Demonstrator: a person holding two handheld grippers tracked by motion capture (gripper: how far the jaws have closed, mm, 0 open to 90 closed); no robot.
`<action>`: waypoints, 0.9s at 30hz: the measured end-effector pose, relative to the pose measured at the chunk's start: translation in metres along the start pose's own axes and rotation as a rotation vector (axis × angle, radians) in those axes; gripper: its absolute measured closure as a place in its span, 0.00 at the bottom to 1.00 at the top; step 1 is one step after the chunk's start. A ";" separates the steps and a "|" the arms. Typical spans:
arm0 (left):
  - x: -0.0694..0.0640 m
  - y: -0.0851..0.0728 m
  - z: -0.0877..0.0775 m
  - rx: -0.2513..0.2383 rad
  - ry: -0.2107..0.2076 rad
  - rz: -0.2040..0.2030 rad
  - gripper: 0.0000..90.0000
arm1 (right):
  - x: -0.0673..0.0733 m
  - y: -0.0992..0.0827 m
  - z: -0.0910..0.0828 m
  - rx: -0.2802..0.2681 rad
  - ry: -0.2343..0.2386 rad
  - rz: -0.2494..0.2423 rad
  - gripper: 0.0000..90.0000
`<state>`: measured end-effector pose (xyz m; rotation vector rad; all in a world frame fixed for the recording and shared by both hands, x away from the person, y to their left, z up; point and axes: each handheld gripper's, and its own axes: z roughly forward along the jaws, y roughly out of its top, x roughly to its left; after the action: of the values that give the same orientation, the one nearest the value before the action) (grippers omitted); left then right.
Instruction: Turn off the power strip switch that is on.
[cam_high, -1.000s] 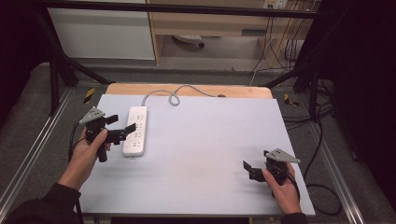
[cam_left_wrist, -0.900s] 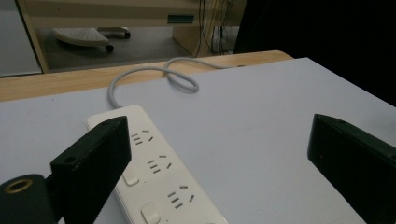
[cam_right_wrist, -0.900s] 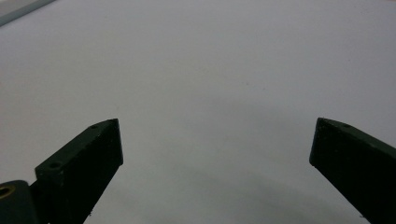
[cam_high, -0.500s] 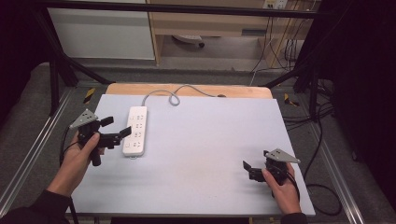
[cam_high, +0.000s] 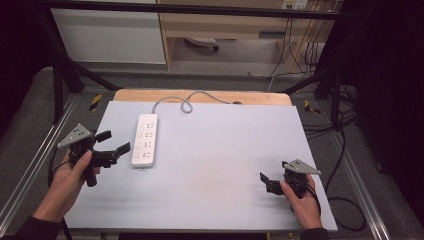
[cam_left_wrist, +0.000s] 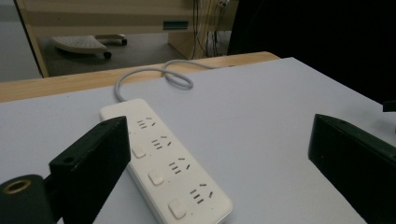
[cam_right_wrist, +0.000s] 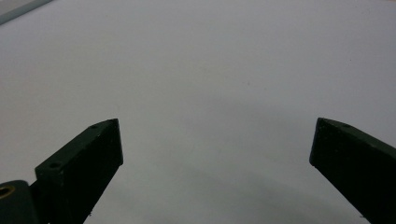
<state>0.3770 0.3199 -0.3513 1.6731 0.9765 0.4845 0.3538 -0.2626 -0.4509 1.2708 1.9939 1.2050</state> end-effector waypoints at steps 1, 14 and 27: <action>0.000 -0.001 -0.002 0.000 0.001 -0.001 0.06 | 0.000 0.000 0.000 -0.001 0.000 0.002 0.04; 0.006 -0.021 -0.020 0.012 0.013 -0.019 0.06 | 0.001 0.000 0.001 0.005 0.000 0.004 0.04; 0.005 -0.042 -0.027 0.045 0.009 0.002 0.06 | 0.001 0.000 0.001 0.008 -0.002 -0.001 0.04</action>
<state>0.3449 0.3430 -0.3818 1.7136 0.9992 0.4745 0.3540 -0.2612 -0.4514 1.2744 1.9990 1.1962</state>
